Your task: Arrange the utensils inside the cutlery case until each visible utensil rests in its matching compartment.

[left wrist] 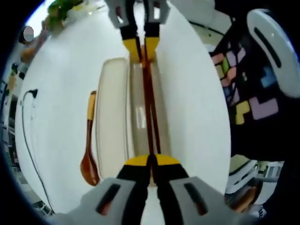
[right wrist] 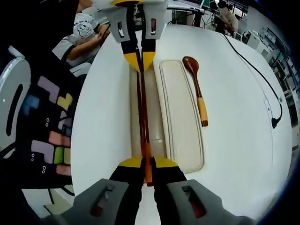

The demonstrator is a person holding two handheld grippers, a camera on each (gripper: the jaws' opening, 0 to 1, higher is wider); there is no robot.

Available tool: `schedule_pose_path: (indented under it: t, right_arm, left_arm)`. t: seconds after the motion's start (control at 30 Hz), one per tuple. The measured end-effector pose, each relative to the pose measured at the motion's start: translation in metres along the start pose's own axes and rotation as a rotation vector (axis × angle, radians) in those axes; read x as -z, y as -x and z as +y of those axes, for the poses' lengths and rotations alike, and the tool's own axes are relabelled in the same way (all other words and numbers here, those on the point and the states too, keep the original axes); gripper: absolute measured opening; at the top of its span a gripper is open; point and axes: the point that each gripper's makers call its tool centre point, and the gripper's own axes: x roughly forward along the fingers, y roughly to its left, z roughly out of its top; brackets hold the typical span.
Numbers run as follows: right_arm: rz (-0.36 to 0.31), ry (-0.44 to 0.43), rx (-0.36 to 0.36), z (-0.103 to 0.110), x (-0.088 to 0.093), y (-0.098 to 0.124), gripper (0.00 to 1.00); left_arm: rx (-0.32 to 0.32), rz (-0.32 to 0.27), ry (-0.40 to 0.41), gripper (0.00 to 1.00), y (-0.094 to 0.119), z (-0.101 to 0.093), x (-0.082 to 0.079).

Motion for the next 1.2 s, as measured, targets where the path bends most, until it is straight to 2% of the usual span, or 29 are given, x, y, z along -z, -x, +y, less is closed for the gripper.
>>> schedule_pose_path:
  t: [0.3,0.83,1.2]
  right_arm:
    - [-0.020,-0.014,-0.006,-0.002,-0.002,-0.003,0.05]
    - [0.007,-0.021,-0.029,-0.003,0.003,-0.011,0.05]
    - [0.001,-0.022,-0.008,-0.007,0.005,-0.009,0.06]
  left_arm:
    - [0.005,0.002,0.011,0.02,-0.007,0.003,0.004]
    - [0.011,-0.015,0.006,0.03,-0.014,0.005,0.005]
    - [-0.004,-0.020,-0.001,0.05,-0.013,0.008,0.008]
